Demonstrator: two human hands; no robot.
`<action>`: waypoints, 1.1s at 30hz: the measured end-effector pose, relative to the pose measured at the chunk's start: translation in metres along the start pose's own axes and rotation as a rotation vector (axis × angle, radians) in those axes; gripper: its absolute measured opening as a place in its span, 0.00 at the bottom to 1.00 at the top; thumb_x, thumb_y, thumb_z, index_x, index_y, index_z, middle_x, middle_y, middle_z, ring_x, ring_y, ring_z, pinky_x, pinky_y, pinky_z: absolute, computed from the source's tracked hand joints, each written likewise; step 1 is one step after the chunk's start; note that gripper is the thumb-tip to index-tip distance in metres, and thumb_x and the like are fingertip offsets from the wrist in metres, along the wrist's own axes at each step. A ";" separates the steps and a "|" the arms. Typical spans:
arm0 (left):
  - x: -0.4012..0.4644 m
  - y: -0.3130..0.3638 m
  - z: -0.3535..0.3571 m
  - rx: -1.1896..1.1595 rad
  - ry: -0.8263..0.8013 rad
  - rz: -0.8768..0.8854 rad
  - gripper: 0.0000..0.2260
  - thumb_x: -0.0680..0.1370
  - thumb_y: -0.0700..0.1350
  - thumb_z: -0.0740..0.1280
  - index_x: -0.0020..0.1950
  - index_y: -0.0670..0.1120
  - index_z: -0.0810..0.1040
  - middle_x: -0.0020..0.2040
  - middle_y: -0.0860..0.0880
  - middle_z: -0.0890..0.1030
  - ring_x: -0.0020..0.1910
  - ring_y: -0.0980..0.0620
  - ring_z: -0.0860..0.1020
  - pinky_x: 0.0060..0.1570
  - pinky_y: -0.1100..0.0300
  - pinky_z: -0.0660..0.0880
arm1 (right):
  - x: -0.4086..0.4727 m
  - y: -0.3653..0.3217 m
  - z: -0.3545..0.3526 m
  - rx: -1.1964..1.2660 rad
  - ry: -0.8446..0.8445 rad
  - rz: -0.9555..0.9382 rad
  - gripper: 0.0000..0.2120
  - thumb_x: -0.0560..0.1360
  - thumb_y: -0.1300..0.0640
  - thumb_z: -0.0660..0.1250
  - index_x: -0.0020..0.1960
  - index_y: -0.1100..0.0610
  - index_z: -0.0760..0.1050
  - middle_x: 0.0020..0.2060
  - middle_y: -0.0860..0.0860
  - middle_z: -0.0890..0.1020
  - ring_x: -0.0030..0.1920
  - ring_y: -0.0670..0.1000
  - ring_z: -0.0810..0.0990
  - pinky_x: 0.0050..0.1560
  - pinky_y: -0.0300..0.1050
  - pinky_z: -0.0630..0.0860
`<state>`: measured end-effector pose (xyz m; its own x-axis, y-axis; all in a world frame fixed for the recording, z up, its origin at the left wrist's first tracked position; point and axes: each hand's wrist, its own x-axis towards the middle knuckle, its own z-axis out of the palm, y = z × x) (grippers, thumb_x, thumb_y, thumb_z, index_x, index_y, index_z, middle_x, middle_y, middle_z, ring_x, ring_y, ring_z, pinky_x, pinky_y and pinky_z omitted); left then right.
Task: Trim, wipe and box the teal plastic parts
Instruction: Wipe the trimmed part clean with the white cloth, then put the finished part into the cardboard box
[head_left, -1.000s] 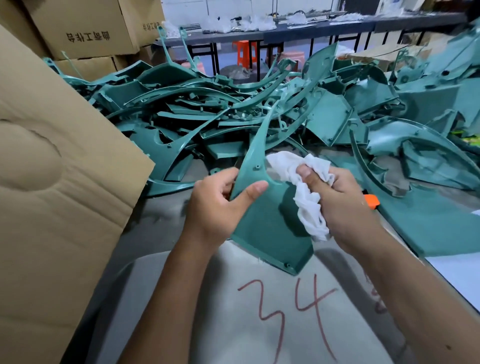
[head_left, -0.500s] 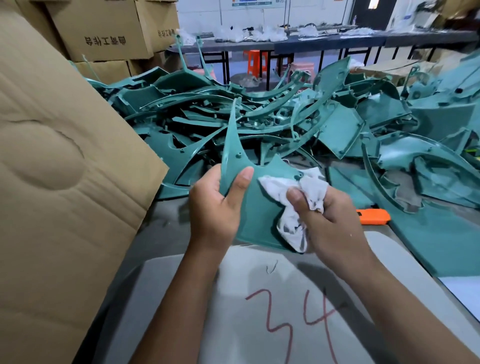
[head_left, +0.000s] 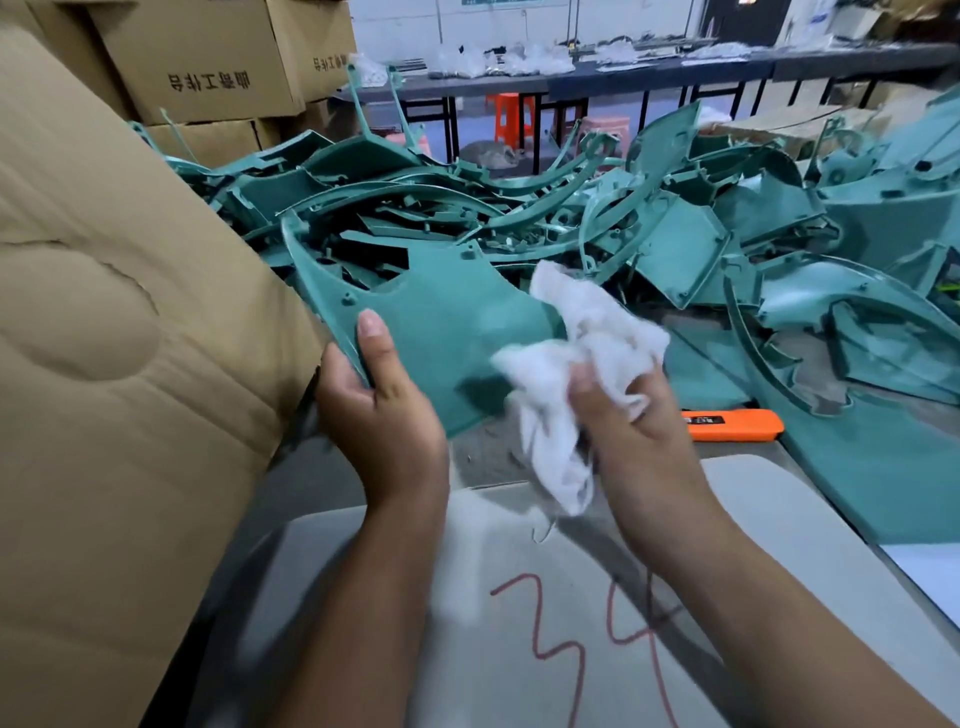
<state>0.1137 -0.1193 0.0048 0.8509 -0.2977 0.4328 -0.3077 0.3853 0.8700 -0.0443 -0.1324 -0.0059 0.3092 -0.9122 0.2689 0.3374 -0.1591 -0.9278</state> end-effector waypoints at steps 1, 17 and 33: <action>-0.003 -0.001 0.002 0.020 0.013 -0.019 0.13 0.86 0.48 0.59 0.45 0.43 0.73 0.37 0.56 0.76 0.35 0.62 0.74 0.40 0.60 0.73 | -0.001 0.001 0.003 -0.073 -0.032 -0.031 0.11 0.79 0.51 0.70 0.56 0.57 0.80 0.41 0.46 0.88 0.43 0.44 0.87 0.42 0.32 0.79; -0.003 0.021 -0.013 0.156 -0.057 0.384 0.16 0.86 0.45 0.57 0.38 0.45 0.62 0.30 0.56 0.62 0.29 0.60 0.62 0.31 0.62 0.59 | 0.016 -0.002 -0.022 -0.556 0.465 -0.406 0.23 0.85 0.44 0.61 0.32 0.46 0.69 0.25 0.41 0.76 0.26 0.39 0.72 0.28 0.34 0.64; -0.004 0.043 0.003 0.065 0.054 -0.050 0.20 0.84 0.46 0.58 0.33 0.50 0.57 0.25 0.56 0.59 0.30 0.56 0.57 0.33 0.56 0.56 | 0.014 -0.020 -0.042 -0.615 0.128 -0.355 0.28 0.83 0.37 0.58 0.39 0.59 0.76 0.32 0.53 0.75 0.34 0.52 0.74 0.35 0.52 0.69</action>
<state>0.0958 -0.1040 0.0407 0.8869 -0.2672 0.3767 -0.2897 0.3133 0.9044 -0.0838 -0.1580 0.0053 0.1542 -0.7970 0.5840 -0.1753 -0.6038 -0.7776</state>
